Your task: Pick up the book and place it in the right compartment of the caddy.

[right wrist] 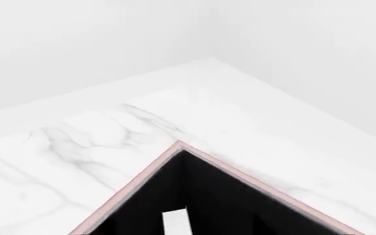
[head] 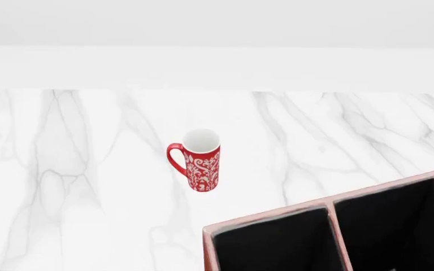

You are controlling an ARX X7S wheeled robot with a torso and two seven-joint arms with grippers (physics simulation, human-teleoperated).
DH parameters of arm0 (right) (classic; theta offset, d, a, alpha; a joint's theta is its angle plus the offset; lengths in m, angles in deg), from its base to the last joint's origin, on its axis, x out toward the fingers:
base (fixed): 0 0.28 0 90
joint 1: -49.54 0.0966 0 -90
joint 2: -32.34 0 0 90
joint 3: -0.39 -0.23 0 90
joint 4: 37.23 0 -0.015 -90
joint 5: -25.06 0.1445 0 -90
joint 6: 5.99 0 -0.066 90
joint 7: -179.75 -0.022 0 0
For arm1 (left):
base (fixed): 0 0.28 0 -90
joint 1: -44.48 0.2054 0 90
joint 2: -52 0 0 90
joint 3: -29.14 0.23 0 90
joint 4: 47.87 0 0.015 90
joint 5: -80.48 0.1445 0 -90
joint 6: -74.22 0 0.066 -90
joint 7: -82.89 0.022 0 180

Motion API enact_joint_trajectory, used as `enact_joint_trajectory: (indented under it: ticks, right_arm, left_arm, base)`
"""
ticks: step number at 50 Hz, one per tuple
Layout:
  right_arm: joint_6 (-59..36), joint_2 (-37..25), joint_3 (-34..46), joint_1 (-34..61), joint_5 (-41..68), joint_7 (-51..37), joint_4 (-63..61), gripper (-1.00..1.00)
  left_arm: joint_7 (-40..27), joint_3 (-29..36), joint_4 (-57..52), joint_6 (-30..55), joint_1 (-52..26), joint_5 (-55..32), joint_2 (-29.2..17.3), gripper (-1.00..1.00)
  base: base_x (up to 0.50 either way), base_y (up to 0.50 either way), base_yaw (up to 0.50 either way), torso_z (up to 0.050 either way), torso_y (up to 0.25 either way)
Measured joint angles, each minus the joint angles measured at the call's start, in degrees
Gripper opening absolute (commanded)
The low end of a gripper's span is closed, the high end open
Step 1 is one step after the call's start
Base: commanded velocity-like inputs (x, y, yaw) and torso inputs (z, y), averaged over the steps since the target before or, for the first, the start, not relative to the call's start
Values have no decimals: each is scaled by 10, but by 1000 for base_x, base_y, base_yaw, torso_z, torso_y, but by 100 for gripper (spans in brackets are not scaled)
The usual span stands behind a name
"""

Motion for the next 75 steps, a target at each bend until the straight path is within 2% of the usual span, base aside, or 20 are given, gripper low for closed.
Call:
enact_joint_trajectory:
  ticks: [7,14,24,33,48,75]
  right_arm:
    - [10,0,23,11,-10,-9,-58,100]
    - [9,16,75,36,-17,-18,-122,100]
    - [22,60,163,67,-34,-14,-159,100]
    - [48,91,217,78,-51,0,-153,100]
    - [69,113,258,84,-63,14,-143,100]
    - [83,117,278,80,-68,25,-133,100]
  left_arm:
    - [8,54,-20,47,-43,-13,-20,100]
    - [22,167,-28,106,-148,-35,-23,100]
    - [45,349,-1,140,-281,-42,18,100]
    - [53,446,18,143,-345,-38,54,100]
    - [58,511,32,143,-387,-36,78,100]
    - [55,551,41,139,-404,-32,90,100]
  base:
    - [0,0,0,0,0]
    - [0,0,0,0,0]
    - [0,0,0,0,0]
    - [0,0,0,0,0]
    - [0,0,0,0,0]
    - [0,0,0,0,0]
